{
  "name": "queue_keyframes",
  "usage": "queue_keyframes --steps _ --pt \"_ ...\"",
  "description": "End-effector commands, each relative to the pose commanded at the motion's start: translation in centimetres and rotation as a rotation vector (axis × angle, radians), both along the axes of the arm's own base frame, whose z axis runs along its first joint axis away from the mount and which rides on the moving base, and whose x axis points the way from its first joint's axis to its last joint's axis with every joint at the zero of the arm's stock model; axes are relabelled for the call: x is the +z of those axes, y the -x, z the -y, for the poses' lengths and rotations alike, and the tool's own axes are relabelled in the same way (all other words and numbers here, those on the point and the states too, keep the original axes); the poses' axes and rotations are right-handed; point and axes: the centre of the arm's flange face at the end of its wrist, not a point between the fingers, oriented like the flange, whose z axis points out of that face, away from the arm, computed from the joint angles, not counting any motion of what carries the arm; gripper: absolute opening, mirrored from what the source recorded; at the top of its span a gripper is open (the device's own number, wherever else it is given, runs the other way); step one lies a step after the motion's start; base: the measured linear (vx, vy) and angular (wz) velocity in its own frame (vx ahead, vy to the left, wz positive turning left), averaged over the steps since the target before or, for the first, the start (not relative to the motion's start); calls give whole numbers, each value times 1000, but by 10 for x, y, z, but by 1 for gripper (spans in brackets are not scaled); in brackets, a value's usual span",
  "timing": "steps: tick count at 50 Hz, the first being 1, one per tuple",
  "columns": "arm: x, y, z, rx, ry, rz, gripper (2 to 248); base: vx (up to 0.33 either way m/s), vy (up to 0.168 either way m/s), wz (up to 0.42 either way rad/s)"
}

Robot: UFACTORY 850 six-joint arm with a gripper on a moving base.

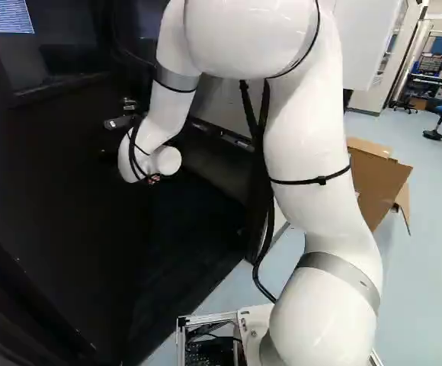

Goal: Open the door and move inside

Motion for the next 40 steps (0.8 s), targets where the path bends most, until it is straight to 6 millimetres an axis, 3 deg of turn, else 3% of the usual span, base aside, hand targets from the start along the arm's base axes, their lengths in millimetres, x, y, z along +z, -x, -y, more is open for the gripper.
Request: queue_keyframes --steps 40 --pt "-3 32 -61 79 -23 -4 247 0 0 0"
